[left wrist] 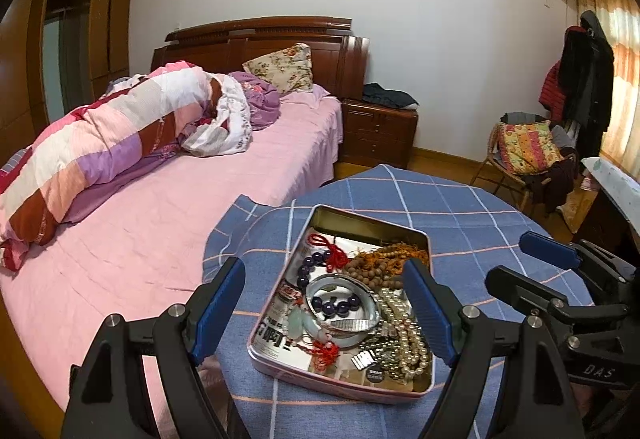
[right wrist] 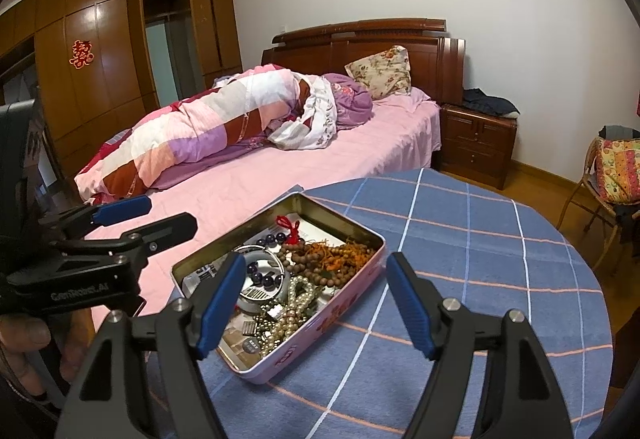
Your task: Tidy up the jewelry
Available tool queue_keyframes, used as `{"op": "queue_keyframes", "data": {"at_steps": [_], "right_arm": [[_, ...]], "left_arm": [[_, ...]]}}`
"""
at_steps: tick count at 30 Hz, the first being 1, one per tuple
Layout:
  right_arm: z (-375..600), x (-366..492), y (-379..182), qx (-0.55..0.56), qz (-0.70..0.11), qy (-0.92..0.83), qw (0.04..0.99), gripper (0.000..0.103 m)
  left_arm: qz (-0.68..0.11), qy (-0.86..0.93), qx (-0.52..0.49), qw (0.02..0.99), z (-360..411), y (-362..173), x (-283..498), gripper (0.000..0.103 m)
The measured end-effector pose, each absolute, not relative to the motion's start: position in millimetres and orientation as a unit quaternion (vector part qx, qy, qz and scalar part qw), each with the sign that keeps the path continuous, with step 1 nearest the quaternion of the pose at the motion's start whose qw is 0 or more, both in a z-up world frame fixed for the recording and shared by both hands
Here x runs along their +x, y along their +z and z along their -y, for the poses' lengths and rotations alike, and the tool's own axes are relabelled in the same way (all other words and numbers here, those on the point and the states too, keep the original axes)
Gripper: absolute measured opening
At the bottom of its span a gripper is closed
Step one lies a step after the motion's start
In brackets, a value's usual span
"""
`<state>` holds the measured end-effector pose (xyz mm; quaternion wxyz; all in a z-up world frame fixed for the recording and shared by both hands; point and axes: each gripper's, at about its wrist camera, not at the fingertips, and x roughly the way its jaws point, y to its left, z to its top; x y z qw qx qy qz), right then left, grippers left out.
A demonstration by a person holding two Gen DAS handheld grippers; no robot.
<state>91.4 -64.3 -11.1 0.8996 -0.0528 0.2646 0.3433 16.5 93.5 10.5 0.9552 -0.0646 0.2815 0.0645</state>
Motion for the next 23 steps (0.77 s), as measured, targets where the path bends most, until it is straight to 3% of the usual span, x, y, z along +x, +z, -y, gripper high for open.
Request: {"op": "queue_keyframes", "data": {"at_steps": [11,15,23], "right_arm": [[63.5,90.6,-10.8,-0.059,-0.263,0.341,0.9,0.076],[63.9,91.5,-11.3,-0.059,-0.263,0.34,0.901,0.077],[66.4,91.4,-11.8,-0.061,-0.261,0.334,0.904,0.08]], "left_arm": [[-0.29,0.083,-0.067,0.951,-96.6,8.0,21.7,0.081],[-0.291,0.091,-0.061,0.95,-96.6,6.5,21.8,0.09],[-0.279,0.087,-0.052,0.955,-92.8,9.0,18.4,0.09]]}}
